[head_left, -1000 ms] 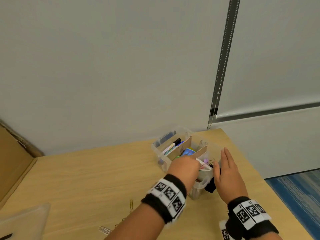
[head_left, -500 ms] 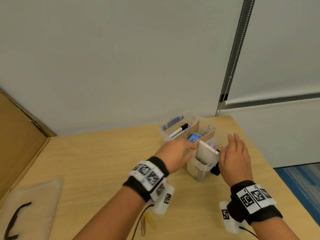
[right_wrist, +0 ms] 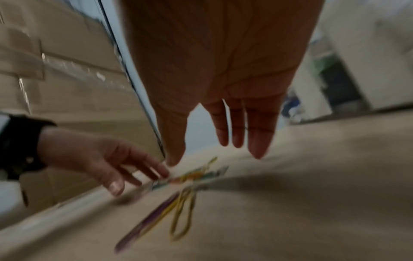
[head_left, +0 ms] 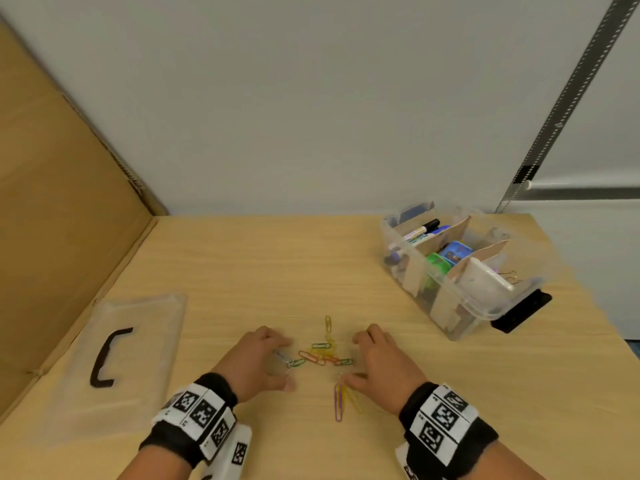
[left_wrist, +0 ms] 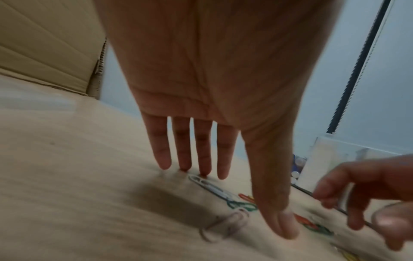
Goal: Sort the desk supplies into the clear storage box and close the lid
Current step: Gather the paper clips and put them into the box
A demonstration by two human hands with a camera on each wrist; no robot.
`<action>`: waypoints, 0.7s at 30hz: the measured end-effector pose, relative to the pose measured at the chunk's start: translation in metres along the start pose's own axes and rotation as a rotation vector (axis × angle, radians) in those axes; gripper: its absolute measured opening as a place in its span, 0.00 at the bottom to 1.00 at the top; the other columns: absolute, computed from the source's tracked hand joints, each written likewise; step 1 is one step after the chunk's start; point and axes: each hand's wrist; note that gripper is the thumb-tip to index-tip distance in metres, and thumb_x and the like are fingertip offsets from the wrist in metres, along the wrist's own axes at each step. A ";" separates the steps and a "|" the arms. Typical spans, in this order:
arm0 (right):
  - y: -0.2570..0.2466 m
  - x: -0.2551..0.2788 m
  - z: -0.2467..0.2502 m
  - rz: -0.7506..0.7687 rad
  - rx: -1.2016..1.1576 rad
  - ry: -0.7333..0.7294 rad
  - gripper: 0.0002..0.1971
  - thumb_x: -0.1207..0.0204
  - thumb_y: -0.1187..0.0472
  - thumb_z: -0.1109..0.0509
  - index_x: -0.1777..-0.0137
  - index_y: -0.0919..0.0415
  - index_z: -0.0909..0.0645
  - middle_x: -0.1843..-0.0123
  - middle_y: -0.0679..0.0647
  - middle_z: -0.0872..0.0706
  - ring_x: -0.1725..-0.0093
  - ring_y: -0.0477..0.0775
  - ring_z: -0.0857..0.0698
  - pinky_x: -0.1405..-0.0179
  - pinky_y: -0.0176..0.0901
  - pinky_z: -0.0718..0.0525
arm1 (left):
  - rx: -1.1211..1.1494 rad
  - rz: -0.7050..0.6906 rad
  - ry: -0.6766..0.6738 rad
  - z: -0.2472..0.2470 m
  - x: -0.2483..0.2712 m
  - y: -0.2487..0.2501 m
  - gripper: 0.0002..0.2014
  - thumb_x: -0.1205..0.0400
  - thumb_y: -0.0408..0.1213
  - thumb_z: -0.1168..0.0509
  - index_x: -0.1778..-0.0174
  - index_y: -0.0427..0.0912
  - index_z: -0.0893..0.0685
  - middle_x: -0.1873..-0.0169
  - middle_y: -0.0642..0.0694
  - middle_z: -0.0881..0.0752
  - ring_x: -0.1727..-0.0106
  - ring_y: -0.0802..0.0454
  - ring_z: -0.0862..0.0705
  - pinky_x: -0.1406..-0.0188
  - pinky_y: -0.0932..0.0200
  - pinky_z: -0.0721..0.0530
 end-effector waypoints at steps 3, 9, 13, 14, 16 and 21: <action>-0.019 -0.012 -0.010 -0.032 0.011 -0.034 0.25 0.23 0.49 0.32 0.30 0.59 0.31 0.34 0.54 0.32 0.34 0.56 0.32 0.37 0.45 0.25 | -0.036 -0.014 0.071 -0.006 -0.003 0.003 0.32 0.31 0.51 0.24 0.31 0.55 0.24 0.43 0.59 0.30 0.38 0.56 0.29 0.35 0.64 0.29; -0.033 -0.019 -0.021 -0.019 0.049 0.031 0.16 0.19 0.71 0.44 0.34 0.61 0.26 0.36 0.59 0.26 0.37 0.57 0.26 0.46 0.43 0.25 | -0.022 -0.062 0.084 -0.003 -0.012 0.005 0.10 0.27 0.43 0.26 0.55 0.54 0.19 0.55 0.57 0.24 0.49 0.56 0.22 0.48 0.63 0.23; -0.035 -0.023 -0.021 -0.084 -0.007 0.065 0.17 0.22 0.72 0.44 0.35 0.62 0.25 0.38 0.59 0.23 0.38 0.57 0.24 0.46 0.43 0.23 | -0.126 -0.109 0.101 0.000 -0.013 0.012 0.08 0.22 0.45 0.32 0.50 0.48 0.16 0.56 0.55 0.22 0.54 0.57 0.22 0.54 0.64 0.25; -0.035 -0.025 -0.021 -0.101 -0.020 0.075 0.17 0.22 0.71 0.43 0.35 0.62 0.26 0.38 0.58 0.22 0.38 0.57 0.23 0.46 0.43 0.23 | -0.157 -0.113 0.097 0.001 -0.014 0.014 0.09 0.21 0.45 0.33 0.49 0.47 0.16 0.55 0.54 0.21 0.54 0.55 0.21 0.54 0.62 0.25; -0.037 -0.029 -0.022 -0.139 -0.030 0.078 0.16 0.23 0.70 0.42 0.36 0.62 0.26 0.39 0.58 0.21 0.39 0.57 0.22 0.45 0.43 0.23 | -0.244 -0.127 0.086 0.001 -0.016 0.018 0.09 0.20 0.44 0.35 0.47 0.46 0.16 0.52 0.51 0.19 0.50 0.51 0.19 0.53 0.60 0.25; -0.035 -0.033 -0.021 -0.176 -0.051 0.073 0.11 0.23 0.68 0.40 0.43 0.61 0.22 0.47 0.54 0.19 0.47 0.54 0.21 0.51 0.39 0.23 | -0.439 -0.169 0.069 -0.002 -0.020 0.023 0.12 0.18 0.38 0.41 0.43 0.40 0.19 0.46 0.42 0.18 0.46 0.42 0.18 0.52 0.53 0.23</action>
Point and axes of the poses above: each hand's wrist, its own x-axis away from the middle knuckle, its own z-axis out of the back of the hand, y = z × x
